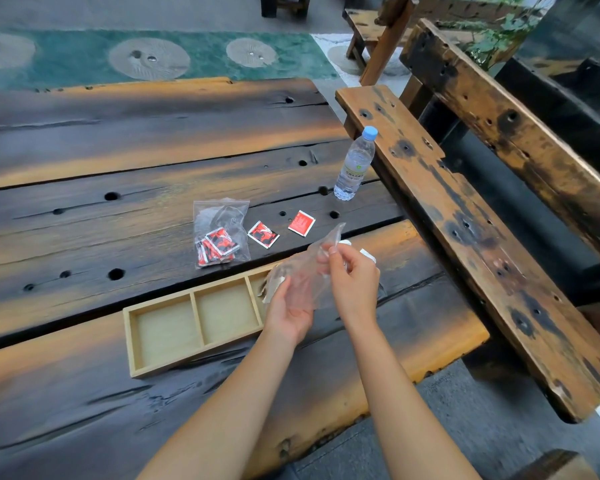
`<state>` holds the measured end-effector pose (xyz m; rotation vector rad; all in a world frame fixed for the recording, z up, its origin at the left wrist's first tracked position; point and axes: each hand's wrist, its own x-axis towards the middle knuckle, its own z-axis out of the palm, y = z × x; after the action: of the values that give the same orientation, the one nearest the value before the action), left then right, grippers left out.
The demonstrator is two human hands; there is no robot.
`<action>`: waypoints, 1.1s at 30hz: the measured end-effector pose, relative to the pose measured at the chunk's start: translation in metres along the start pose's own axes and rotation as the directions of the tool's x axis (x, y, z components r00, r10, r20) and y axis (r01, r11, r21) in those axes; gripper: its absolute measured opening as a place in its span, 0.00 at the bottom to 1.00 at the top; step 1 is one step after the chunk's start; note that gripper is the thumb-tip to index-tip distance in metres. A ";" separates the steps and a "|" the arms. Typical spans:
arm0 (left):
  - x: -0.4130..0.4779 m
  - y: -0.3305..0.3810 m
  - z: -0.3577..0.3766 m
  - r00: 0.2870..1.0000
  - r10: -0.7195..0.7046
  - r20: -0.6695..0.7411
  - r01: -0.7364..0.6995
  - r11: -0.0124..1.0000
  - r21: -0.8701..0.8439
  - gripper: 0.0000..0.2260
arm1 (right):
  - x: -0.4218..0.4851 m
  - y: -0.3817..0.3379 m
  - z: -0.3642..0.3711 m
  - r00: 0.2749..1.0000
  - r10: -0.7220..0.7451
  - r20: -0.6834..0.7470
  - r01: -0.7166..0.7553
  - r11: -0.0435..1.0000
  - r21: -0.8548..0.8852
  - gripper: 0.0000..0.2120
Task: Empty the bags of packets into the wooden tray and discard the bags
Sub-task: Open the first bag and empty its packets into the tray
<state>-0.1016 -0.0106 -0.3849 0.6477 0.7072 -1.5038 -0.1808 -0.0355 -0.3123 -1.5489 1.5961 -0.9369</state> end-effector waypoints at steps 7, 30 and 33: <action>-0.017 0.017 0.007 0.999 -0.052 0.002 0.052 0.999 0.016 0.06 | 0.003 -0.009 0.001 0.999 -0.027 0.016 0.027 0.999 0.024 0.11; -0.050 0.115 0.072 0.934 0.163 0.319 -0.242 0.943 0.227 0.11 | 0.046 -0.037 0.029 0.999 -0.046 -0.014 0.048 0.949 0.313 0.14; -0.052 0.151 0.071 0.911 0.227 0.343 -0.303 0.934 0.187 0.10 | 0.042 -0.027 0.058 0.987 0.086 0.135 -0.129 0.925 0.358 0.06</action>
<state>0.0530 -0.0335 -0.3070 0.6332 0.1823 -1.4011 -0.1179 -0.0791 -0.3173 -1.2202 1.3197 -0.9980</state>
